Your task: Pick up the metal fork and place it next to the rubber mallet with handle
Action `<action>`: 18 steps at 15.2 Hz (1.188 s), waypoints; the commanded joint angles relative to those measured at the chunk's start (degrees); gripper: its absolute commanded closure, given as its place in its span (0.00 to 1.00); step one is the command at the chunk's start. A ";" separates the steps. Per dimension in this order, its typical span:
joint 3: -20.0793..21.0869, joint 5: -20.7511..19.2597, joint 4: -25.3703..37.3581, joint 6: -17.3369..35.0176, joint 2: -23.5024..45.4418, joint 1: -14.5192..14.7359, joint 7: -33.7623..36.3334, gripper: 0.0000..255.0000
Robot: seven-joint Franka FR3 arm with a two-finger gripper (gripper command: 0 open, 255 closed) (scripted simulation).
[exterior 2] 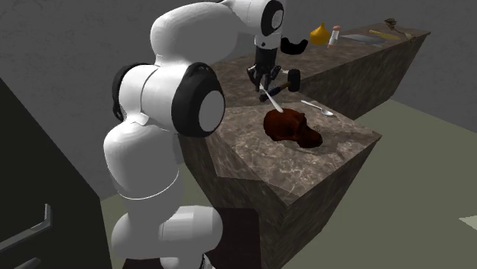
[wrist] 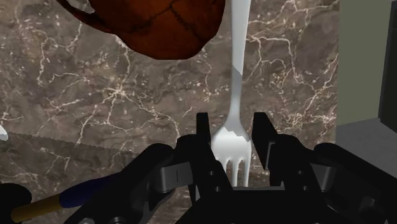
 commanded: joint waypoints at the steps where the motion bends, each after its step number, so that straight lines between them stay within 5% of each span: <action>1: -0.28 3.71 7.35 -2.10 6.41 -1.48 -1.12 1.00; 4: 0.31 9.17 20.55 -6.63 16.43 -5.61 -1.92 1.00; 18: 0.61 7.30 4.83 6.00 13.06 -2.49 -2.21 1.00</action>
